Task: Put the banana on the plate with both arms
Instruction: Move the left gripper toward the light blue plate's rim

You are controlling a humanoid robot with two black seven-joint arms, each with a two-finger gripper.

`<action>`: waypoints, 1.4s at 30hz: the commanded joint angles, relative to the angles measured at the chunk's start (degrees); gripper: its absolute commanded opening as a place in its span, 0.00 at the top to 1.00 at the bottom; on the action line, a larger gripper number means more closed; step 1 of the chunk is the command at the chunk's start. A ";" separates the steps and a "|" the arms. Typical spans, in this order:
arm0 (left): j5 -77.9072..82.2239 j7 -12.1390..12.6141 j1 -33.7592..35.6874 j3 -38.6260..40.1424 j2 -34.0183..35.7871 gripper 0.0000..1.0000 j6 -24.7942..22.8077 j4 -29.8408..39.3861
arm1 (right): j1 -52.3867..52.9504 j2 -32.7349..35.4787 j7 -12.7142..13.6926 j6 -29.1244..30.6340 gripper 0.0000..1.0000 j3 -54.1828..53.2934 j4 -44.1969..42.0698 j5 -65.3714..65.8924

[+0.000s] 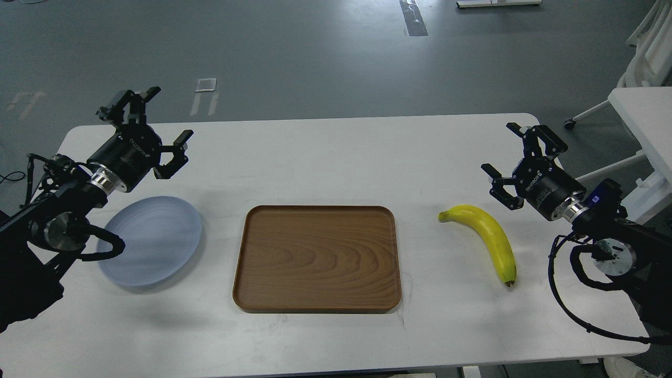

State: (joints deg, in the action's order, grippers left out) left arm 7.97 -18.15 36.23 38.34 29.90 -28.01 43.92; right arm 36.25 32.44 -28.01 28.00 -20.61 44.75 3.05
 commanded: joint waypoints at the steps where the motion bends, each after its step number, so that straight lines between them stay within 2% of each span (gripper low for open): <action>1: 0.11 -0.04 -0.73 0.25 0.33 0.00 0.01 0.20 | 0.05 -0.01 0.01 0.00 0.00 0.04 -0.01 0.03; 7: 0.29 0.22 -0.55 -0.63 0.59 0.00 0.01 -0.77 | 0.49 0.34 0.01 0.00 0.00 0.13 -0.10 0.03; 11: -0.94 -1.09 -0.11 0.33 0.68 0.00 0.01 -3.83 | 0.75 0.78 0.01 0.00 0.00 0.22 -0.01 0.03; 14: -0.42 -3.54 0.32 0.95 0.68 0.00 0.01 -7.00 | 1.02 0.96 0.01 0.00 0.00 0.22 0.07 0.03; 17: 0.98 -3.73 1.38 0.07 0.86 0.00 0.01 -6.66 | 1.20 0.87 0.01 0.00 0.00 0.22 -0.01 0.12; 19: 5.55 -4.08 2.26 0.16 2.17 0.00 0.01 -4.21 | 1.55 0.87 0.01 0.00 0.00 0.22 -0.01 0.12; 22: 16.69 -4.34 3.23 0.25 7.17 0.00 0.01 3.43 | 1.99 0.78 0.01 0.00 0.00 0.22 -0.01 0.21; 25: 33.01 -6.71 3.40 0.25 12.18 0.00 0.01 13.35 | 1.99 0.61 0.01 0.00 0.00 0.31 -0.10 0.29; 29: 53.57 -7.16 3.67 0.25 15.88 0.00 0.01 20.31 | 1.64 0.43 0.01 0.00 0.00 0.40 -0.10 0.47; 37: 90.42 -9.85 6.04 -2.11 20.53 0.00 0.01 20.15 | 1.63 0.25 0.01 0.00 0.00 0.40 -0.01 0.65; 42: 93.19 -9.85 6.39 -11.61 21.34 0.00 0.01 13.39 | 1.64 0.34 0.01 0.00 0.00 0.40 0.25 0.65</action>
State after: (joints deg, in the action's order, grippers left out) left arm 100.14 -27.97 42.47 31.37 50.97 -28.01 60.67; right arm 37.84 32.71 -27.99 28.00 -20.21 44.87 3.72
